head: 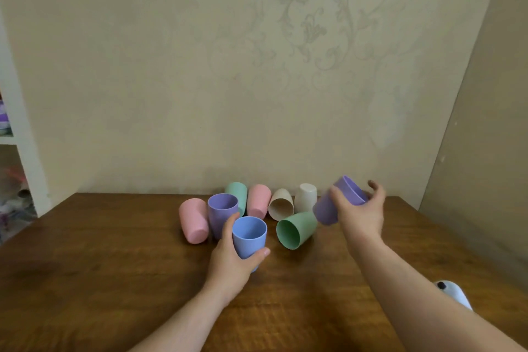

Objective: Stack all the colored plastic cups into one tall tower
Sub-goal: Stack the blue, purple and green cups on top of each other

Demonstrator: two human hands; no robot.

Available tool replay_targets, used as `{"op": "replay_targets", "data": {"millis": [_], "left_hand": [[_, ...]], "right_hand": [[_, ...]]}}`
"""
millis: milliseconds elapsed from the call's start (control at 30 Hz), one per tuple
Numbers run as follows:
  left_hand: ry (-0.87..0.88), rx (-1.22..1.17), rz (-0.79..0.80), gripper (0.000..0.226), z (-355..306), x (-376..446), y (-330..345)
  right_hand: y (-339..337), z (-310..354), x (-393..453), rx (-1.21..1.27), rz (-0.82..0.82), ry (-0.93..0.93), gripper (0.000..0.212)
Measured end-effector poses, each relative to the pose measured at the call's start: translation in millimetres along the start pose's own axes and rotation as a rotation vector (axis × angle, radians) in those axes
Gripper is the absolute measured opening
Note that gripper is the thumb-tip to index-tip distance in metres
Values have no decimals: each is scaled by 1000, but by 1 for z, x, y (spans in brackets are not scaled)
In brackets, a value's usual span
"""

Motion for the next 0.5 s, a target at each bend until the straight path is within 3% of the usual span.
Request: {"op": "replay_targets", "data": {"millis": [200,500], "left_hand": [[18,37,24,111,-5,-11,-1],[1,54,27,108,2,-7,-3]], "right_hand": [[100,31,-40,-105,615,-232,105],[123,-4,-64,-514,869,-338,115]]}}
Point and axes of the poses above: each hand's wrist, its own x-axis towards the middle knuckle, its own y-axis out of the palm, z = x × y, the point moved 4 cm from there along x, towards the middle knuckle, and after that the axes turned 10 degrees about z, right-handed, at the moved point
